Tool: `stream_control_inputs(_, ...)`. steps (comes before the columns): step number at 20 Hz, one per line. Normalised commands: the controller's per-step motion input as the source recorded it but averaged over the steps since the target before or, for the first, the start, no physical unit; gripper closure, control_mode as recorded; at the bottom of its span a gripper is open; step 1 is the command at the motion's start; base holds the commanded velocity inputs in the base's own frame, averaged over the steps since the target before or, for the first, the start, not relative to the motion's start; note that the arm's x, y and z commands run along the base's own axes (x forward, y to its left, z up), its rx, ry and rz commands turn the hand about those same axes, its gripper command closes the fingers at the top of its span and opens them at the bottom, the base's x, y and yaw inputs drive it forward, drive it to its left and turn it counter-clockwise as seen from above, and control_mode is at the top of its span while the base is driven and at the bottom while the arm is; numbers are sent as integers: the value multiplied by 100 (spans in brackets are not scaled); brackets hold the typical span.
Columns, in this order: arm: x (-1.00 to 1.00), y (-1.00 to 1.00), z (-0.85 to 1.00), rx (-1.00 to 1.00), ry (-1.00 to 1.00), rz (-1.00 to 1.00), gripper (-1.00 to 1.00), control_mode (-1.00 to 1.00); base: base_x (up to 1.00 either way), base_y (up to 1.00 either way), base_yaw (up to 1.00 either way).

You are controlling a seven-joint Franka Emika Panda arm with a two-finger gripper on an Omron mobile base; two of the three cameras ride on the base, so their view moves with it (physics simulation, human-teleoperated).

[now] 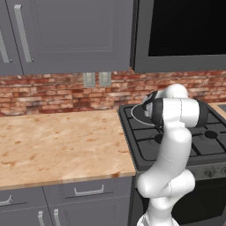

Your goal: Take the chicken drumsticks from the pan and place one on each plate on the dining counter.

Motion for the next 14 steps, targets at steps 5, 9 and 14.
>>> stream_control_inputs(5, 12, 0, -9, 0, 0, 0, -100, -100, 0, 0, 0)
stream_control_inputs(9, 7, 0, -9, 0, 0, 0, -100, -100, 0, 0, 0)
stream_control_inputs(14, 9, 0, -12, 0, 0, 0, -100, -100, 0, 0, 0)
